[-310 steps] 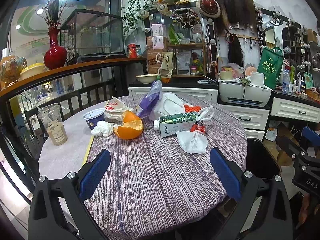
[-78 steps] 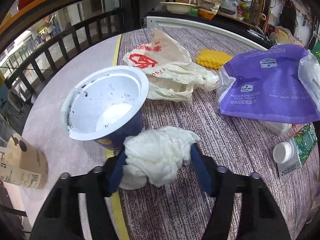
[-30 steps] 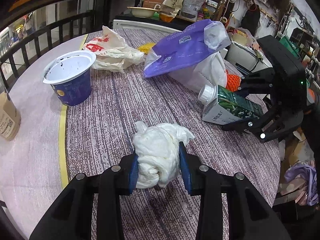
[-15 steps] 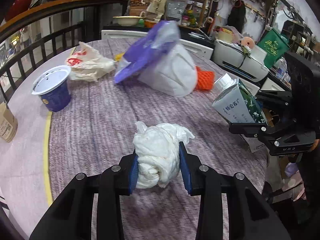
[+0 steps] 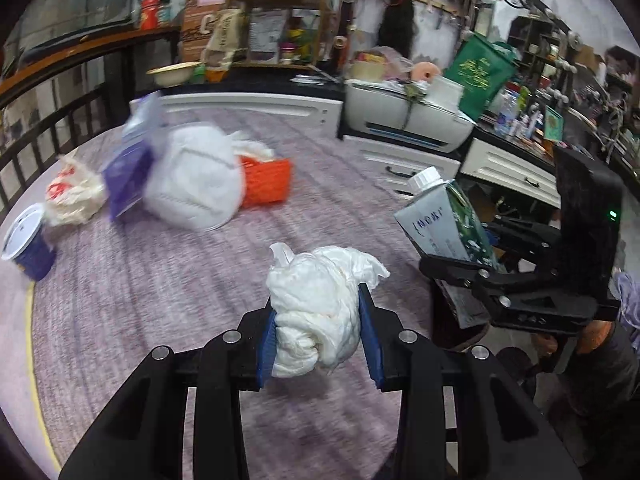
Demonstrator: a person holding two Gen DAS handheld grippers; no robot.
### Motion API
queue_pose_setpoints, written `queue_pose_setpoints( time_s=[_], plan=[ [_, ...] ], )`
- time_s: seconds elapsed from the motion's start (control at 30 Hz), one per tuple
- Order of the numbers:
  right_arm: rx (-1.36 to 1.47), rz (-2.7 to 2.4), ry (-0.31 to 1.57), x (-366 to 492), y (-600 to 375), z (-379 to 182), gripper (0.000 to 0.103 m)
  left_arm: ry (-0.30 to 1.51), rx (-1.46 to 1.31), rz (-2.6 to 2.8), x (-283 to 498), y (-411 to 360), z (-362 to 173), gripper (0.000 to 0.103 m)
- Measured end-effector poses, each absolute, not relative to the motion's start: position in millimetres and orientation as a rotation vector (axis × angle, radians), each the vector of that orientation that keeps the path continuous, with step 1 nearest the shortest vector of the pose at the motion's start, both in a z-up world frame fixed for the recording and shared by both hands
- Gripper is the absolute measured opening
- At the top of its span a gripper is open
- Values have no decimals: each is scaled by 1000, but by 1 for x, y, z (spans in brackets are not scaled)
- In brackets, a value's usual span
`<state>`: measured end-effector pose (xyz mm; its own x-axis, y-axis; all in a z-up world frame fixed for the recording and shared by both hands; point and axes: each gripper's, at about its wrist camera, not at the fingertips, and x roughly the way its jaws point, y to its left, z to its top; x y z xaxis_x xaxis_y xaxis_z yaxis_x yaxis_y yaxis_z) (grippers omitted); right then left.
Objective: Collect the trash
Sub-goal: 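Carry tissue and carton to the black bin and release both inside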
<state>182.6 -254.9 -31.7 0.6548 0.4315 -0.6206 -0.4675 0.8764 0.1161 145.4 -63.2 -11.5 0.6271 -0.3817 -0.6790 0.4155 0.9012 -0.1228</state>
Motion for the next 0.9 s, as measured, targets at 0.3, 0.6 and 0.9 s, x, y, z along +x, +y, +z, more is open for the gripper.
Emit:
queue_pose_setpoints(
  time_s=[0.3, 0.6, 0.9],
  plan=[
    [59, 119, 812, 201, -361, -86, 49, 759, 89, -579, 149, -138, -8, 36],
    [102, -128, 1087, 245, -399, -189, 49, 799, 132, -642, 155, -193, -19, 36],
    [51, -196, 1259, 259, -393, -250, 51, 855, 173, -676, 157, -222, -38, 36]
  ],
)
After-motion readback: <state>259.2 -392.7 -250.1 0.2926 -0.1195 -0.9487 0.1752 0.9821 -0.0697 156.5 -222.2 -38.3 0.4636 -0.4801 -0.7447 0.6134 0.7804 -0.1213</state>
